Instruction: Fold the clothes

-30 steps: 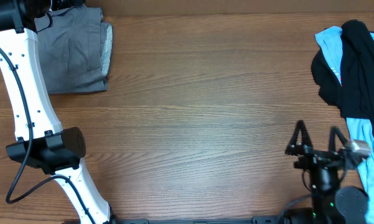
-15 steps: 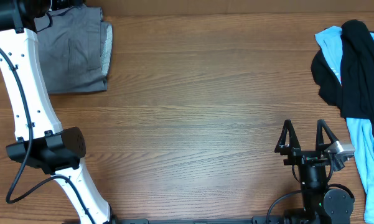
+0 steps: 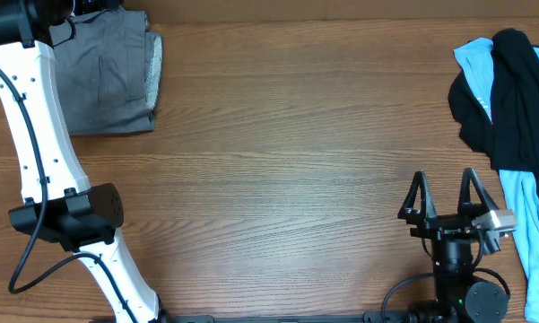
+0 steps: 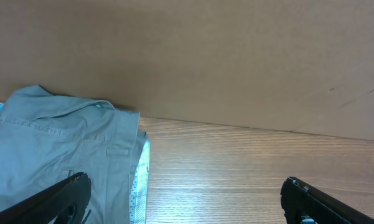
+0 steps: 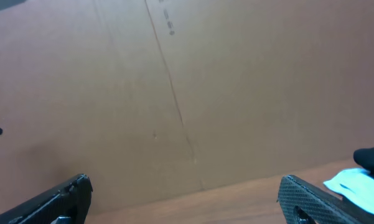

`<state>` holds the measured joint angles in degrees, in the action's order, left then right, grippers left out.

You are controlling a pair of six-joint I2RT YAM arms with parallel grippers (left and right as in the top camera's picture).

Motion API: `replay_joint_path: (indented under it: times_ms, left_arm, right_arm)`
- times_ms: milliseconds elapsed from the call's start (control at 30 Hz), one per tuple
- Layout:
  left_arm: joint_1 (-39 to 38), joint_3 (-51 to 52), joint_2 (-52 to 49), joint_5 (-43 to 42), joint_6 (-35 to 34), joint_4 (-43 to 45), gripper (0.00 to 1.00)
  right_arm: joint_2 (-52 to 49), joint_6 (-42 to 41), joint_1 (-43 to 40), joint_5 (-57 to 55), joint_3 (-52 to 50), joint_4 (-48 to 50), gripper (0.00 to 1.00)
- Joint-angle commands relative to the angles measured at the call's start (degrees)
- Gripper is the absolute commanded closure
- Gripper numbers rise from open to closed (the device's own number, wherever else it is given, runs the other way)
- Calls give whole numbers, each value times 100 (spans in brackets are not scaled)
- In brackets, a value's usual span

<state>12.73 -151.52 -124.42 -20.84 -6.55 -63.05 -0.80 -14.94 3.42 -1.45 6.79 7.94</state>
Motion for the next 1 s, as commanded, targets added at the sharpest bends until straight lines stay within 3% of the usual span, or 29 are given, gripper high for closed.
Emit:
replay_joint_path:
  times_ms: [0, 533, 967]
  left_arm:
    - [-2, -13, -55, -61, -76, 4, 0]
    - [-2, -13, -55, -61, -76, 4, 0]
    - [-2, -13, -55, -61, -76, 2, 0]
  right_arm:
    - [63, 39, 28, 31, -227, 190, 0]
    - [63, 50, 44, 20, -632, 457, 0]
    - [63, 15, 44, 68, -634, -1272, 0]
